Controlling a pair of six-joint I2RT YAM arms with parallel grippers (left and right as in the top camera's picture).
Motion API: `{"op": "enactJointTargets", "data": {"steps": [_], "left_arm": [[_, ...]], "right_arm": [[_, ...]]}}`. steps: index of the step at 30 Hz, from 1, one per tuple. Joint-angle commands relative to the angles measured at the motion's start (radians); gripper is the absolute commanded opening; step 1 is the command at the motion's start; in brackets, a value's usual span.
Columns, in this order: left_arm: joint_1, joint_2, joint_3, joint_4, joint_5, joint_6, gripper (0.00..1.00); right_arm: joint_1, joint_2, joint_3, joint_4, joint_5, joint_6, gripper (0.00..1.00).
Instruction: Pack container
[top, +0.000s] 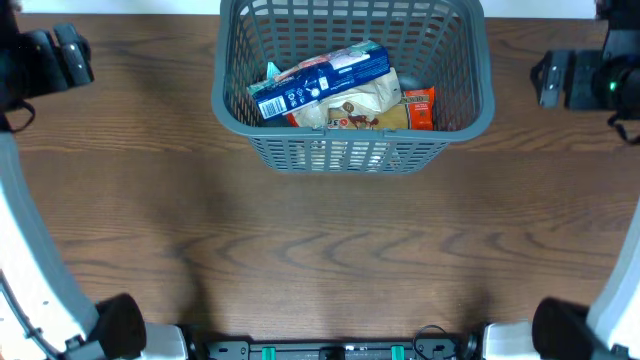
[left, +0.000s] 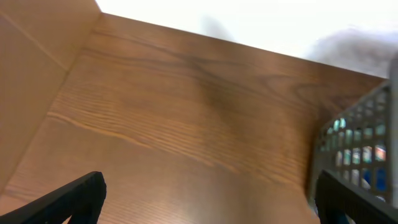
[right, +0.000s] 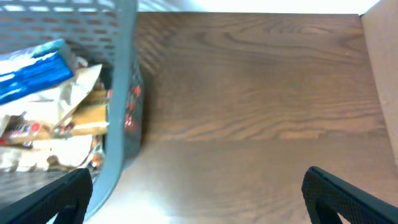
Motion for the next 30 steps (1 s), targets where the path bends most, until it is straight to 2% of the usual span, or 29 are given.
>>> {"op": "enactJointTargets", "data": {"steps": [1, 9, 13, 15, 22, 26, 30], "left_arm": [[0.004, -0.088, -0.115, 0.037, 0.04, -0.029, 0.99], [-0.008, -0.385, -0.64, 0.252, 0.197, -0.049, 0.99], [-0.084, -0.505, -0.831, 0.275, 0.196, -0.048, 0.99], [-0.14, -0.54, -0.898, 0.267, 0.196, -0.01, 0.99], [-0.351, -0.659, -1.019, 0.233, 0.187, 0.053, 0.99], [-0.415, -0.752, -1.024, 0.195, 0.13, 0.052, 0.99], [-0.438, -0.882, -1.024, 0.166, 0.067, 0.048, 0.99]], "right_arm": [[0.032, -0.095, -0.046, -0.032, 0.04, 0.037, 0.99], [0.045, -0.326, -0.32, -0.051, 0.039, 0.074, 0.99], [0.045, -0.463, -0.529, -0.027, 0.037, 0.098, 0.99], [0.045, -0.528, -0.639, -0.003, 0.031, 0.1, 0.99], [0.045, -0.753, -0.984, 0.076, 0.012, 0.107, 0.99], [0.045, -0.867, -1.099, 0.115, -0.007, 0.107, 0.99], [0.045, -0.992, -1.128, 0.146, -0.066, 0.107, 0.99]]}}
